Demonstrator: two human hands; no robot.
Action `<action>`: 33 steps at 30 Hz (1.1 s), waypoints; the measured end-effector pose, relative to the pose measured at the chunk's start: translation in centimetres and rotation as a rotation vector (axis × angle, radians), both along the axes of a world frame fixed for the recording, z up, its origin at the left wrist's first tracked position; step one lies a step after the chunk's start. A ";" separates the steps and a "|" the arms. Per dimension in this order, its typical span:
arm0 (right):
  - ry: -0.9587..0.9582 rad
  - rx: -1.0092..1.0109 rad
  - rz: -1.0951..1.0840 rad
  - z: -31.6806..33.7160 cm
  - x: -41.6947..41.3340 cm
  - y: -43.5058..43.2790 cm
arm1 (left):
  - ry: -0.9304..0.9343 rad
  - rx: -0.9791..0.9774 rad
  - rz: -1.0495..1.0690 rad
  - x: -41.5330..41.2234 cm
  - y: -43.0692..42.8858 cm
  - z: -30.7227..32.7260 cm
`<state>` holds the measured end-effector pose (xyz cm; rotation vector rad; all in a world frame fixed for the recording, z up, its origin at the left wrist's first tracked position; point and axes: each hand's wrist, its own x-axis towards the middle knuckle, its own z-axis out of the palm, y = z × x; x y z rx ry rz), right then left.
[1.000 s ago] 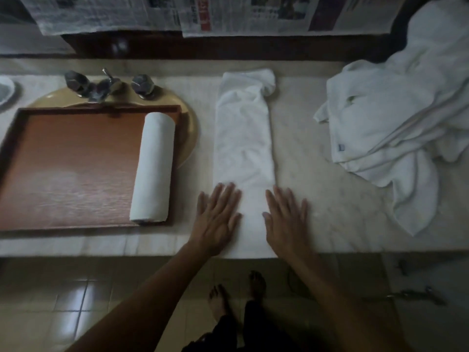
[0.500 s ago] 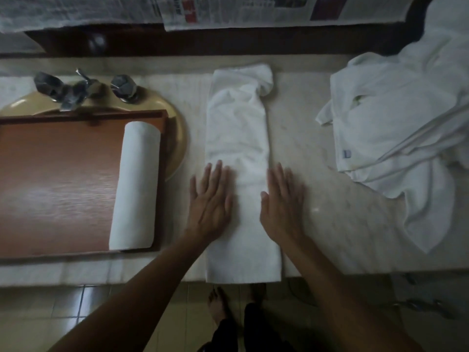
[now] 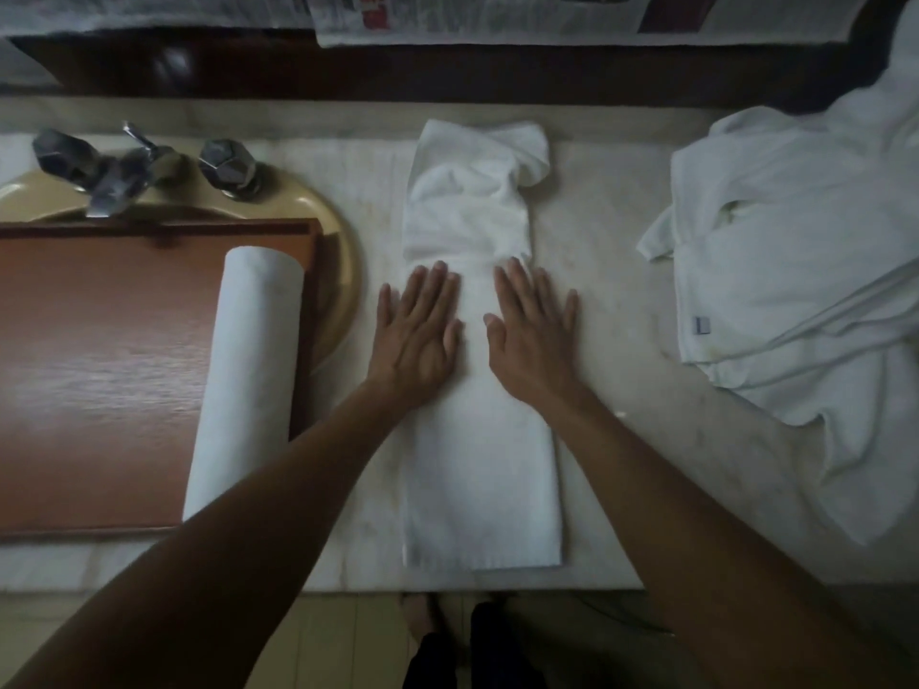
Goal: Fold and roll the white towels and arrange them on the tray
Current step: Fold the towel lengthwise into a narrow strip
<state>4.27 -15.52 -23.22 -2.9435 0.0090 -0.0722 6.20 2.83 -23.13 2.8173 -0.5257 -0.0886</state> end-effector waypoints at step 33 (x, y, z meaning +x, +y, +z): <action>-0.148 0.205 0.405 -0.9 -28.0 -2.0 | 0.025 -0.210 -0.374 -25.6 7.2 1.1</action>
